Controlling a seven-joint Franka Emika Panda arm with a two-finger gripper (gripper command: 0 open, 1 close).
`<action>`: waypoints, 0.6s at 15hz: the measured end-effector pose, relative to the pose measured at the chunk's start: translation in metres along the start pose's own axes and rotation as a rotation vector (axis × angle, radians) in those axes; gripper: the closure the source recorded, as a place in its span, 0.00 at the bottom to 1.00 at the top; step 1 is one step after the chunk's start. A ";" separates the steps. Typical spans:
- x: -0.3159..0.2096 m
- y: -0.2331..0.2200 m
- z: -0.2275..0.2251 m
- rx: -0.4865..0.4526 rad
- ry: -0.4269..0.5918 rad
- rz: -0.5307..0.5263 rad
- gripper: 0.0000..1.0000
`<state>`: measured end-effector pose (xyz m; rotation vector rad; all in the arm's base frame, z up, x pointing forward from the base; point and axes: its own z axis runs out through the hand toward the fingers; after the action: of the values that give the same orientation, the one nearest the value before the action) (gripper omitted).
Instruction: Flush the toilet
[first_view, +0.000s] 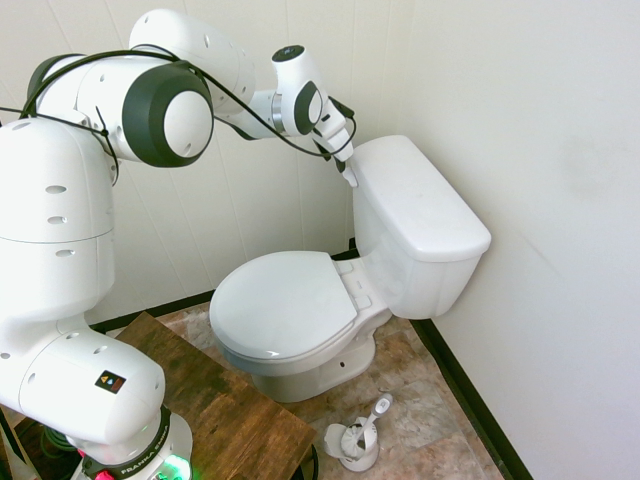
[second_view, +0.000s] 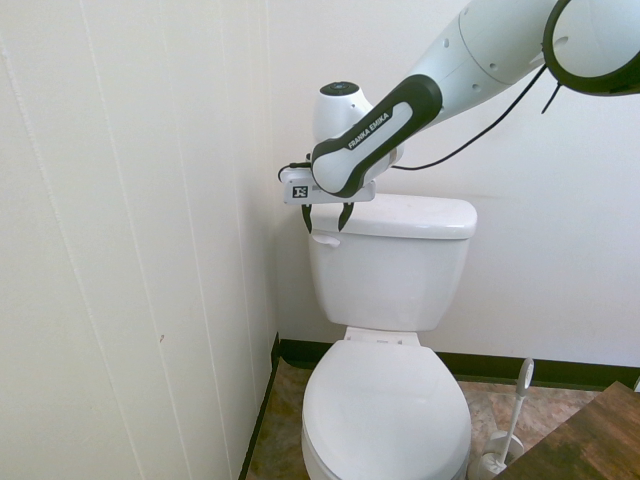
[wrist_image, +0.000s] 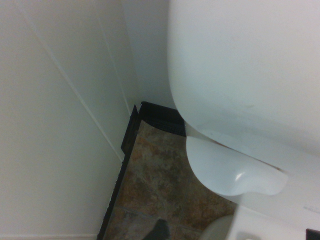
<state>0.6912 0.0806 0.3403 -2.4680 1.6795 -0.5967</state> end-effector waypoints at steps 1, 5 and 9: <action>0.001 -0.002 0.001 0.002 0.002 0.005 1.00; 0.006 -0.009 0.015 0.001 0.019 0.027 1.00; 0.007 -0.013 0.031 -0.006 0.033 0.035 1.00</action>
<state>0.7164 0.0749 0.3175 -2.4409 1.7349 -0.6330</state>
